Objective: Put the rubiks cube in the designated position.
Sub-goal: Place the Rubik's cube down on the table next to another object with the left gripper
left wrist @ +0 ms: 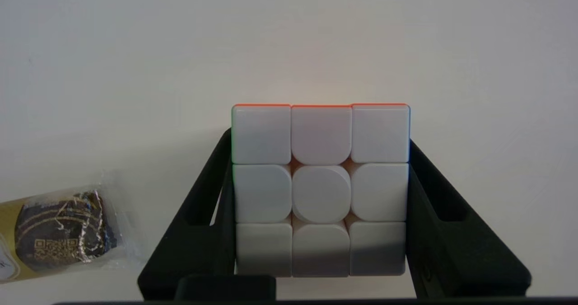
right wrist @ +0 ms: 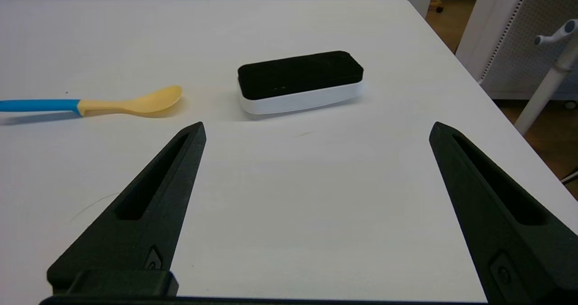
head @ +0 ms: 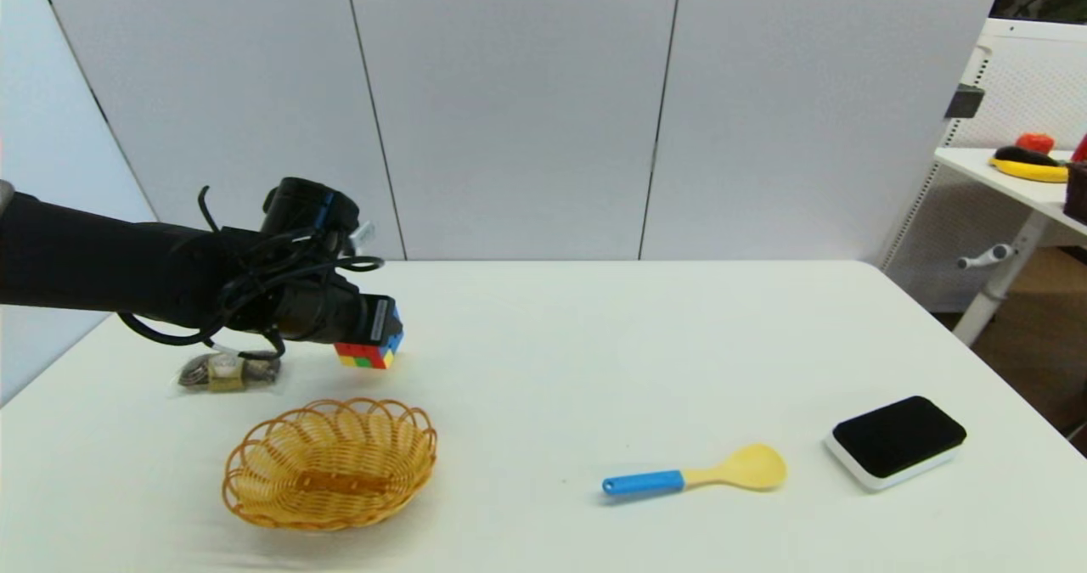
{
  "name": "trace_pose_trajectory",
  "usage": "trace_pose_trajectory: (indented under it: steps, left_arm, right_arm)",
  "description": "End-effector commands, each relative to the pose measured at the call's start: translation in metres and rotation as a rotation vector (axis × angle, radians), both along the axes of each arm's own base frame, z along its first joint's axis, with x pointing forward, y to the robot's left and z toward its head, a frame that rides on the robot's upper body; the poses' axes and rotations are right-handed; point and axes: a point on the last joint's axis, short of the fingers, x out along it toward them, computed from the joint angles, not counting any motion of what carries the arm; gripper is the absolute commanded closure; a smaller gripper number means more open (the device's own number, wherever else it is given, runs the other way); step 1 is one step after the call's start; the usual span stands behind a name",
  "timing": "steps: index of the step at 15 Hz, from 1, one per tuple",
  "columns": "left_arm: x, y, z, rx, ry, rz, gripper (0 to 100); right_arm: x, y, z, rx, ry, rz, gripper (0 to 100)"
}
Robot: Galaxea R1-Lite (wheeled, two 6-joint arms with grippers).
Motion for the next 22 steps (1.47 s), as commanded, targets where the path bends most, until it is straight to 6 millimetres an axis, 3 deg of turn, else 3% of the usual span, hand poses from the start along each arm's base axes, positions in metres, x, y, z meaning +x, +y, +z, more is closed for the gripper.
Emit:
trace_pose_trajectory:
  steps: [1,7,22]
  left_arm:
    - [-0.011,-0.002,0.000,0.002,0.011,-0.013,100]
    - [-0.023,-0.012,-0.009,-0.017,0.053,-0.020,100]
    - [-0.028,-0.021,-0.016,-0.022,0.065,-0.036,100]
  right_arm:
    - [0.000,0.000,0.000,0.000,0.001,0.001,0]
    - [0.000,0.000,0.000,0.000,0.001,0.001,0]
    - [0.000,0.000,0.000,0.002,0.001,0.001,0]
